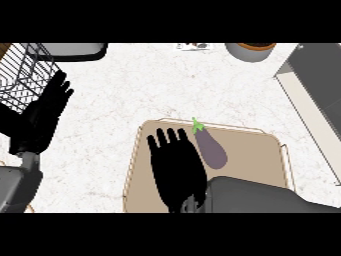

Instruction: Pick the sweet potato from the tray and place it in the tiered shelf

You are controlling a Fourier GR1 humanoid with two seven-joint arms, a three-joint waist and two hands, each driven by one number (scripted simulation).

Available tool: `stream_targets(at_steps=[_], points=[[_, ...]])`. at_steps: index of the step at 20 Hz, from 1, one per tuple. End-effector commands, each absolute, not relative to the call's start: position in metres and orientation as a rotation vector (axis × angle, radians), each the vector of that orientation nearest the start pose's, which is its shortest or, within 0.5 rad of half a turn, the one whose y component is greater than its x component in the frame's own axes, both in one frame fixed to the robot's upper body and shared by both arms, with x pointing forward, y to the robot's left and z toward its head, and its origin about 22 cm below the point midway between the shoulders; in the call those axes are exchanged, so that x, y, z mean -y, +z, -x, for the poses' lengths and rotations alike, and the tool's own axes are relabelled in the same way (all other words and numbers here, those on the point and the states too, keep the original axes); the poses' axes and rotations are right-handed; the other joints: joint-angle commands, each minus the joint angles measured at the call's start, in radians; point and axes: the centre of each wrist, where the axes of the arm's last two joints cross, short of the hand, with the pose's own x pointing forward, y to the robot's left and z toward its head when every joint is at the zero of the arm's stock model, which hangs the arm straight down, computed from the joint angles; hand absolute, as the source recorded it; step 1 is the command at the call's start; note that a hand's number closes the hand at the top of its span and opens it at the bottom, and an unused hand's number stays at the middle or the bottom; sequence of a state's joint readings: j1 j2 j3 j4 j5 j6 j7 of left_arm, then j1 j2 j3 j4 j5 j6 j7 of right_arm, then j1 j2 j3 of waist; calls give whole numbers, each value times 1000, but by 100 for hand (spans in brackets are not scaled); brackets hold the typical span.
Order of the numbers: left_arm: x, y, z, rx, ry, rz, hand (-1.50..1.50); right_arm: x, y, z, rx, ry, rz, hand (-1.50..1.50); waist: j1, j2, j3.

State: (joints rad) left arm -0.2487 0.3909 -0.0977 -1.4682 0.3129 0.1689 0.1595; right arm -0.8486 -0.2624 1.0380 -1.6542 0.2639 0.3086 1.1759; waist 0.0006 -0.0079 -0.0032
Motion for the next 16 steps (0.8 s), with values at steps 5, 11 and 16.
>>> stream_targets(at_steps=[5,11,16], points=[[-267,55,-290,1518,-42,-93,0,8,117,-224,760,1697,977,-150,-7,-3,1],[-285,59,-301,1526,-33,-115,0,-6,95,-212,747,1706,976,-150,-14,4,1],[-295,68,-296,1523,-44,-93,0,6,99,-210,728,1691,975,-150,-10,0,2]])
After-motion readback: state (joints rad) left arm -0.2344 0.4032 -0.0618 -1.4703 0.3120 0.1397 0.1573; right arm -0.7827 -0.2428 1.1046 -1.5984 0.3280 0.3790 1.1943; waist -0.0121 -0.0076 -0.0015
